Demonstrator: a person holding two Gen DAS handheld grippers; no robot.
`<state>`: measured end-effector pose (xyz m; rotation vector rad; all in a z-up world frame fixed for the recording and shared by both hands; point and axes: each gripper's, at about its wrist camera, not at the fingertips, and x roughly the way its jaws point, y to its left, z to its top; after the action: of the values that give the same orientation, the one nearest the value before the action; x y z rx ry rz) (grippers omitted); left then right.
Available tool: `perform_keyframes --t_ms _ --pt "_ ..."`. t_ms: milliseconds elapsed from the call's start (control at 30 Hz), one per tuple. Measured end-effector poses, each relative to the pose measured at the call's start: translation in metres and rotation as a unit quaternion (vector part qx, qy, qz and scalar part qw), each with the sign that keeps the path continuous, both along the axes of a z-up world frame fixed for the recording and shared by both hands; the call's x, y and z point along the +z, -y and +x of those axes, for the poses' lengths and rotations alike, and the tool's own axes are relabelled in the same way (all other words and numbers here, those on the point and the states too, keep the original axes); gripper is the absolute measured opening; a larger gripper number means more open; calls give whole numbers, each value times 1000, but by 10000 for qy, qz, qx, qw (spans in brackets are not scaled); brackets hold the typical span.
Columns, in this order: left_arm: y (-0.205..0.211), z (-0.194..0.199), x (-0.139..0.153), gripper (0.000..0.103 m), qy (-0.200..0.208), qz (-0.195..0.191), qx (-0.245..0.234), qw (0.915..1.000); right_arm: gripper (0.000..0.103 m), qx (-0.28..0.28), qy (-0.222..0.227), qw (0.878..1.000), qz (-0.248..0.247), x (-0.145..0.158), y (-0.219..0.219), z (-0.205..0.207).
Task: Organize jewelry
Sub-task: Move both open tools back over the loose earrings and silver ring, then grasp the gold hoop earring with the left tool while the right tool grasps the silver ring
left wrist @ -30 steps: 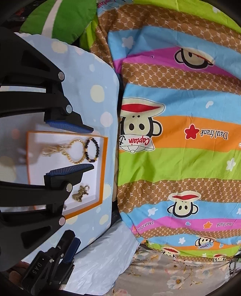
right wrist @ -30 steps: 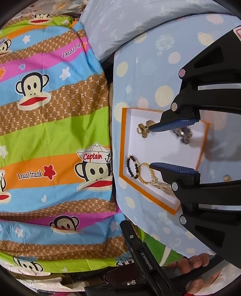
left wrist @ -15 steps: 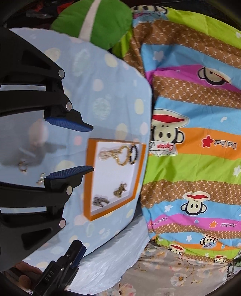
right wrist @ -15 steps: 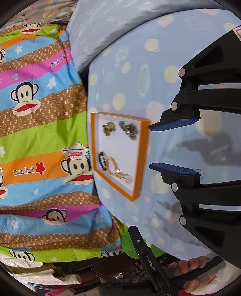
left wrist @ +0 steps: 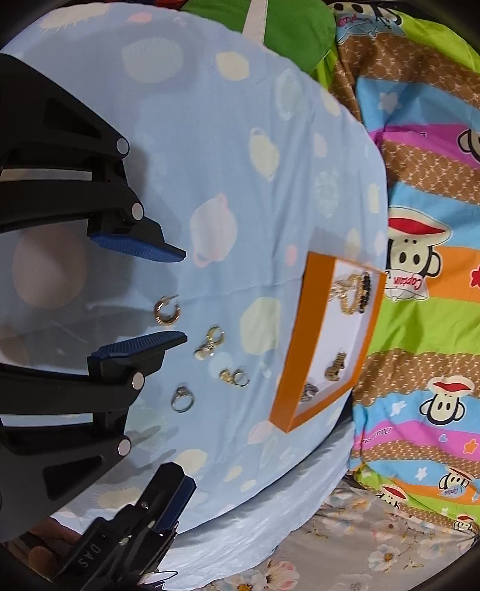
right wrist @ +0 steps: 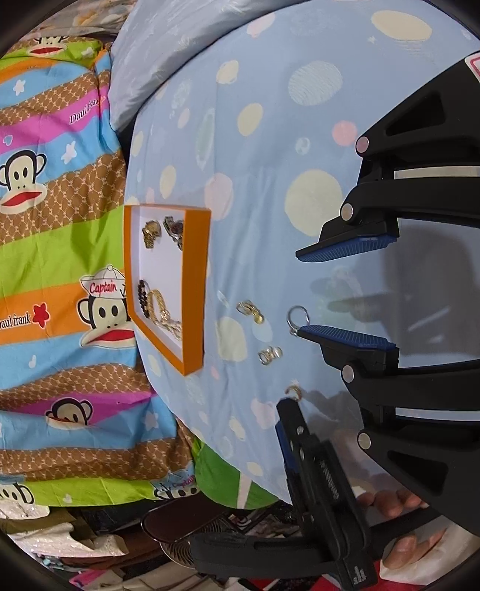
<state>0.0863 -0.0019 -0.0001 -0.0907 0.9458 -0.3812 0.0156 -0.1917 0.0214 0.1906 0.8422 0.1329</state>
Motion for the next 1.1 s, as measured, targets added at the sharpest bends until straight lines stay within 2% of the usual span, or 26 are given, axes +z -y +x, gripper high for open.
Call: perform_keyframes --t_ms 300,400,433,533,1100 --pt "12 -2 -7 36 183 380 60 9991 35 94 -105 9999 23 -9 -10 -1" --pt "14 -4 -8 30 269 484 33 9985 35 124 -144 9998 -1 -13 -13 4" --pt "14 -4 -8 25 269 462 8 9986 35 135 -156 9998 -20 -14 -14 6" --pt "15 -4 -9 18 266 447 -28 9986 35 160 -179 9997 -68 -18 -18 13" --pt "11 -6 -8 17 248 318 -62 9992 35 234 -258 9992 -216 -31 -33 42"
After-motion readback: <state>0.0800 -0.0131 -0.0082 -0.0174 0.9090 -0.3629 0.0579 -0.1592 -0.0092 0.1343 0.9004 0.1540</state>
